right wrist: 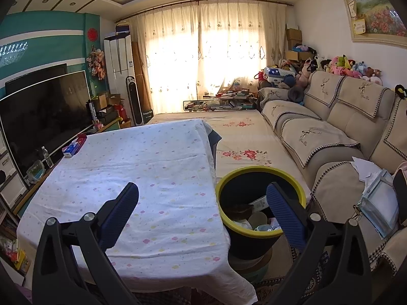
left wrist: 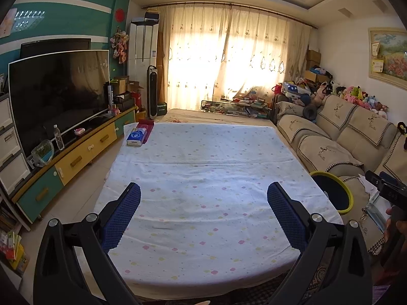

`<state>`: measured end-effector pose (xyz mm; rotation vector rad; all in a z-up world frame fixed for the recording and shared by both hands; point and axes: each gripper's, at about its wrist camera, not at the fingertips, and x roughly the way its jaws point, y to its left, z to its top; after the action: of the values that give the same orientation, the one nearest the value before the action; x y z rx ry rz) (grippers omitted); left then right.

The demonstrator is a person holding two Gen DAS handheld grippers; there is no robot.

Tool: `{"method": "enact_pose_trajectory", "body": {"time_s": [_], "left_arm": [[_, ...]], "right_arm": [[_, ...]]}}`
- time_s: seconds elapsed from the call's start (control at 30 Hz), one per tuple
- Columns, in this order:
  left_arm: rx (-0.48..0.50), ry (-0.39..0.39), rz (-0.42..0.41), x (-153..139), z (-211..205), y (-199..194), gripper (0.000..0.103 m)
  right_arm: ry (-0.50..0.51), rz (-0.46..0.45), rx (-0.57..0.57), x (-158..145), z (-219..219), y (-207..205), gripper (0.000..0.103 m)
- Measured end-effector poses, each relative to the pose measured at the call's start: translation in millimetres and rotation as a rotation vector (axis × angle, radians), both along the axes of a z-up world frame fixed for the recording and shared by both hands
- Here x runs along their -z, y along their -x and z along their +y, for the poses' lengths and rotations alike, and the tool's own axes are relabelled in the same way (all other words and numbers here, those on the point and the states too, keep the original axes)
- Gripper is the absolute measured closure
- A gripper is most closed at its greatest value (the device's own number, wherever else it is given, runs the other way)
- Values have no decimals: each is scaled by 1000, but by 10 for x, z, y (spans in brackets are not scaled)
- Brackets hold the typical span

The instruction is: Collect trash

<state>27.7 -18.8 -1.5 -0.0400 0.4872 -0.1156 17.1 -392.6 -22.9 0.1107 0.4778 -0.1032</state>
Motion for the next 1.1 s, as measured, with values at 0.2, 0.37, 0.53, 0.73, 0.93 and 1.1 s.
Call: {"method": "enact_pose_trajectory", "body": {"time_s": [0.2, 0.37, 0.53, 0.73, 0.93, 1.1], "left_arm": [[10, -2, 5, 13, -75, -59, 5], [15, 0, 4, 18, -93, -73, 5], [20, -1, 6, 23, -101, -76, 5], [25, -6, 6, 35, -119, -82, 5], [28, -9, 8, 44, -137, -96, 5], [34, -14, 14, 65, -161, -113, 5]], "right_arm": [[-9, 7, -6, 19, -2, -14, 7], [-10, 4, -7, 20, 0, -18, 7], [-14, 9, -10, 33, 9, -38, 7], [-17, 9, -12, 30, 5, -41, 7], [-21, 14, -10, 41, 8, -49, 7], [-24, 16, -10, 49, 11, -51, 7]]}}
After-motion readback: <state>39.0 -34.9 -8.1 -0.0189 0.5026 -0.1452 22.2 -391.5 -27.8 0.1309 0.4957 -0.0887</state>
